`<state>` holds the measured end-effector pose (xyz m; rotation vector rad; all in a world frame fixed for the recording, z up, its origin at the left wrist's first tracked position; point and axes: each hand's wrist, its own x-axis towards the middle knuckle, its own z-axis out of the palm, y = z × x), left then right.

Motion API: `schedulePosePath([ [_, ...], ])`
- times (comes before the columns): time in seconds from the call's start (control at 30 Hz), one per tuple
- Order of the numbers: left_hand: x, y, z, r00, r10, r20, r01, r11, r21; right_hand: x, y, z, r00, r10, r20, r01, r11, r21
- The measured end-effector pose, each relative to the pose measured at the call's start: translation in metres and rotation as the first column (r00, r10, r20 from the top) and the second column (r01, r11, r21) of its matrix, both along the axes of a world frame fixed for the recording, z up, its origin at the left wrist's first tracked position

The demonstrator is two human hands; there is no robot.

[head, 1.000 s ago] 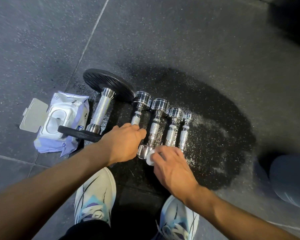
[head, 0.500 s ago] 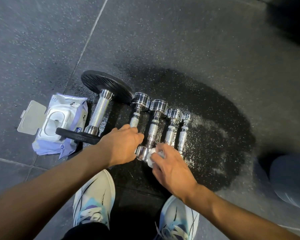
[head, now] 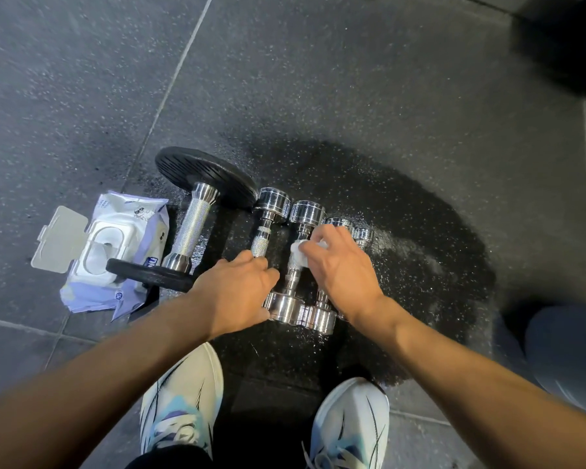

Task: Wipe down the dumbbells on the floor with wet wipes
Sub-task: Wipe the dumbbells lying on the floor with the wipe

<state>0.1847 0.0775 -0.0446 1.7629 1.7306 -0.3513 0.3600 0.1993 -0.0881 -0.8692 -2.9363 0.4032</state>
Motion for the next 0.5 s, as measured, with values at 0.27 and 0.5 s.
schedulePosePath([
  [0.27, 0.000, 0.000, 0.001, 1.000, -0.018, -0.004, 0.018, 1.000, -0.021, -0.002, -0.012, -0.007, 0.998, 0.056, -0.020, -0.058, 0.992, -0.115],
  [0.5, 0.000, -0.001, 0.000, 1.000, -0.025, 0.000, 0.025, 1.000, -0.004, 0.026, -0.028, -0.009, 0.954, 0.299, -0.020, -0.297, 0.931, -0.211],
])
